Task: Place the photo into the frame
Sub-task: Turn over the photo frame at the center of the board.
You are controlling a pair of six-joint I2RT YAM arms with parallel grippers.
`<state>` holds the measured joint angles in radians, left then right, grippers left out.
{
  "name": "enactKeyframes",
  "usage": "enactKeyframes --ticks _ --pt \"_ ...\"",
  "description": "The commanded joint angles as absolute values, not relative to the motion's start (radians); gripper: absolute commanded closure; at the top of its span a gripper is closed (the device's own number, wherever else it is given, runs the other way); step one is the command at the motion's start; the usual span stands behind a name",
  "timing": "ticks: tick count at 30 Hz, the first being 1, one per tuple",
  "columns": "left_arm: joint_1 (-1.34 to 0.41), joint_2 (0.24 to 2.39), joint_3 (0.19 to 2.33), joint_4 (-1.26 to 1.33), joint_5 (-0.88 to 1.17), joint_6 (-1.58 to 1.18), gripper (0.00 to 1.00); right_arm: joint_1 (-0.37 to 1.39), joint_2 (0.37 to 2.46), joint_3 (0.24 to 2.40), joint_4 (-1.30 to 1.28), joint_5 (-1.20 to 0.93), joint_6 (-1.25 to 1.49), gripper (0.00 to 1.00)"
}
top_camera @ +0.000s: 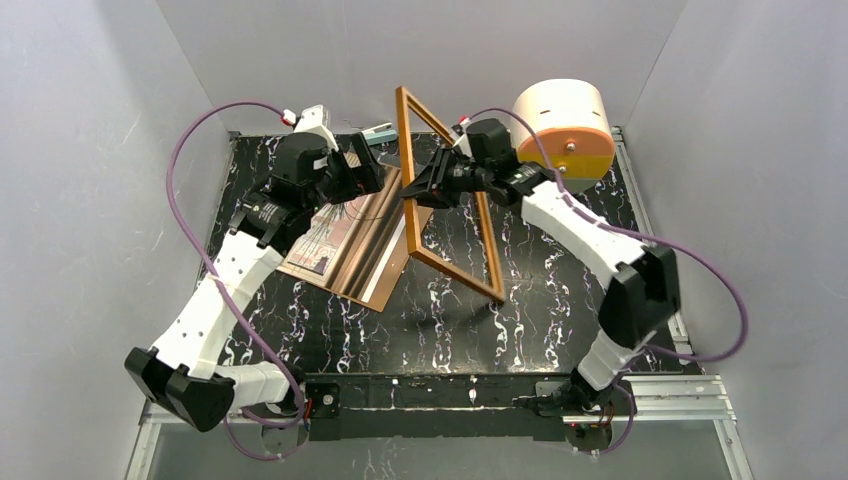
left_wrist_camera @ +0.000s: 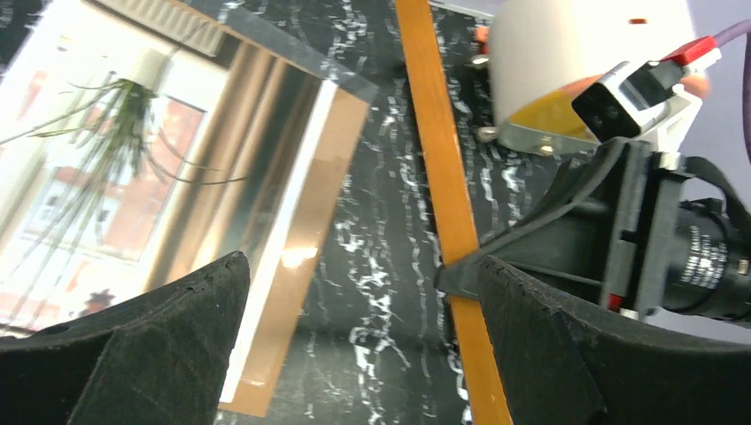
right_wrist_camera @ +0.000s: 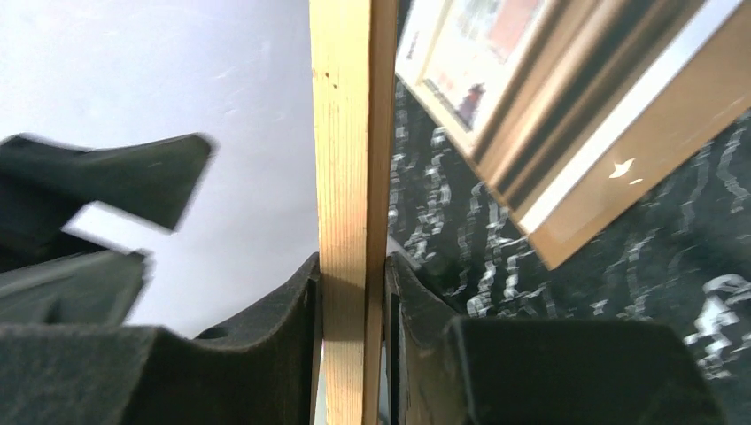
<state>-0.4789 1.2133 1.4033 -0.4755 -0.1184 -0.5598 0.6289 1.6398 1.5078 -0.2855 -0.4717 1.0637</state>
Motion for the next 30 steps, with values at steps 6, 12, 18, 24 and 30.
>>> enactKeyframes --ticks 6,12,18,24,30 --pt "-0.392 1.227 1.43 -0.563 -0.256 -0.479 0.02 0.67 1.795 1.535 -0.301 -0.324 1.045 0.99" --pt "-0.347 1.243 1.382 -0.547 -0.243 -0.486 0.02 0.732 1.813 1.483 -0.26 -0.224 1.142 0.99" --pt "-0.294 1.296 1.36 -0.511 -0.163 -0.477 0.02 0.787 1.855 1.461 -0.287 -0.108 1.228 0.99" --pt "-0.25 1.375 1.352 -0.483 -0.115 -0.481 0.02 0.828 1.879 1.417 -0.277 -0.075 1.28 0.99" --pt "-0.21 1.457 1.268 -0.413 -0.093 -0.51 0.02 0.841 1.889 1.341 -0.262 -0.031 1.307 0.99"
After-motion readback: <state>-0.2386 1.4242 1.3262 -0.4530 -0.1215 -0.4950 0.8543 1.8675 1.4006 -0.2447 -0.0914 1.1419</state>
